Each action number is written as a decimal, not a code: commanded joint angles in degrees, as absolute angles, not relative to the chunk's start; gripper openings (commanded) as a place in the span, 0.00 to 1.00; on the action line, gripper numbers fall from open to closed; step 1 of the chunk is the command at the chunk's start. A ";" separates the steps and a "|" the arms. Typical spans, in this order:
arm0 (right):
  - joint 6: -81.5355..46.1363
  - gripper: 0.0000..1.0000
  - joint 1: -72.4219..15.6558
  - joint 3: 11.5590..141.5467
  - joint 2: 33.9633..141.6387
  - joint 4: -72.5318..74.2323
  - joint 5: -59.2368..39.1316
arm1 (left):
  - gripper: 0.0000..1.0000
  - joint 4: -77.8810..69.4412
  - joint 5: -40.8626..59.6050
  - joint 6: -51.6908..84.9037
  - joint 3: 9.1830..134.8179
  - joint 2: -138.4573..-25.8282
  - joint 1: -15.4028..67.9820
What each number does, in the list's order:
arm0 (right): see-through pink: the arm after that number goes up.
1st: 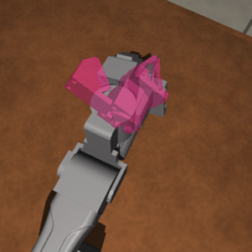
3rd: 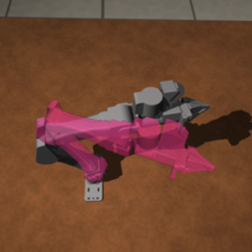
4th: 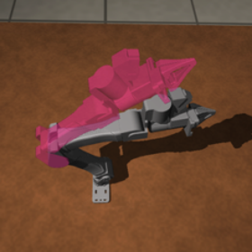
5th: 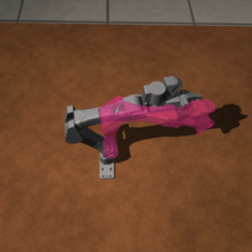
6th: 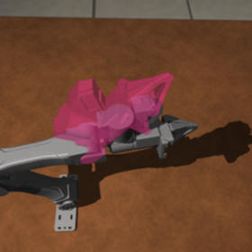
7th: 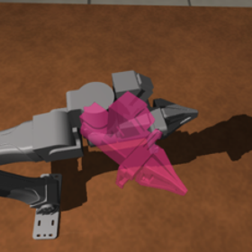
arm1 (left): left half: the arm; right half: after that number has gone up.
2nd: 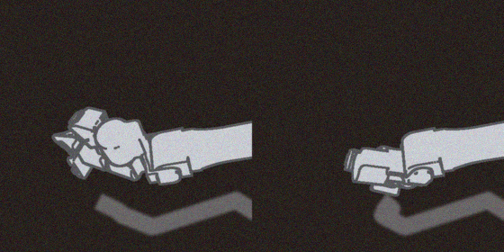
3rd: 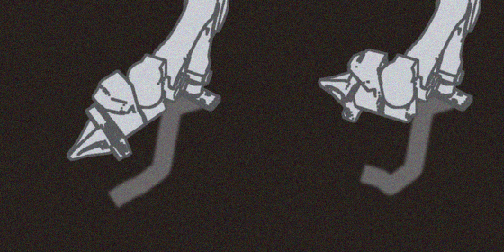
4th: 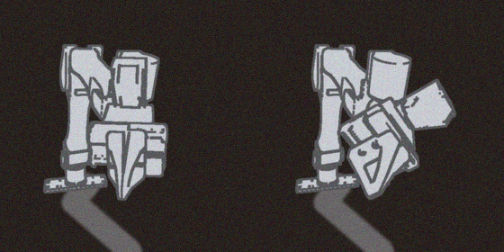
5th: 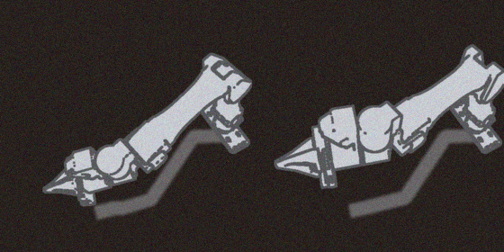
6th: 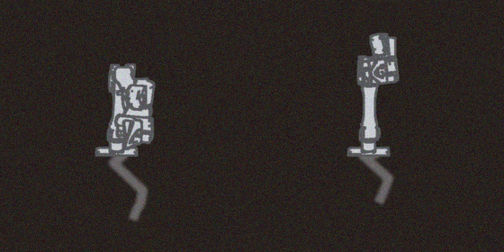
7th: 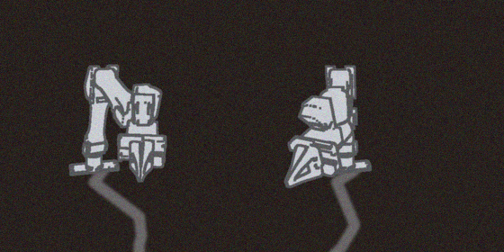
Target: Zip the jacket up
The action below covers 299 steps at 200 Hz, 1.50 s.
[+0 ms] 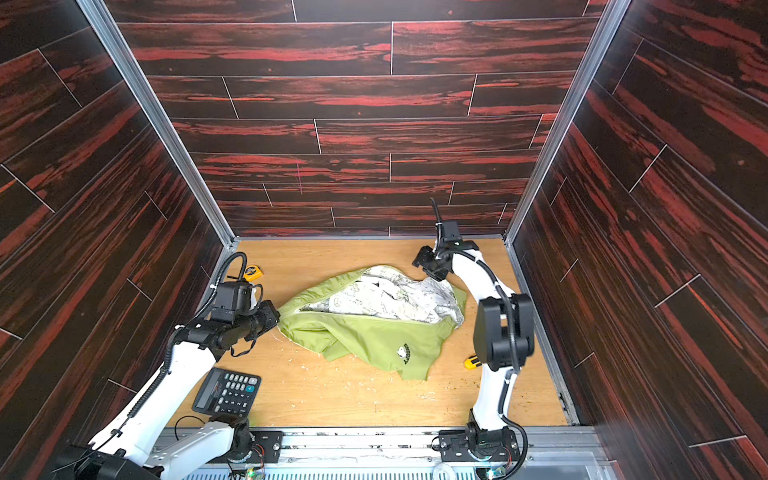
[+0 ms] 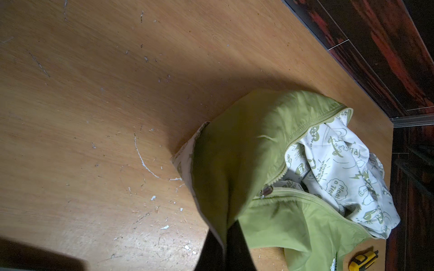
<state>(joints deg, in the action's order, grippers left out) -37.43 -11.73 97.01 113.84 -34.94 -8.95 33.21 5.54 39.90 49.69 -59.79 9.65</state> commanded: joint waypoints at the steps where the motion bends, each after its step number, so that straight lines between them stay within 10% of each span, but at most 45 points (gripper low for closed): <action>1: -36.11 0.63 -13.42 102.56 120.19 -38.64 -10.45 | 0.00 34.39 5.58 40.00 49.50 -58.95 9.39; 299: -71.00 0.40 -19.60 119.13 137.11 -39.93 -22.65 | 0.00 36.02 4.29 39.42 42.31 -50.37 9.29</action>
<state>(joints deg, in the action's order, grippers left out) -68.84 -19.33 119.55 133.01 -39.66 -23.29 34.41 5.08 40.27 43.07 -51.79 9.58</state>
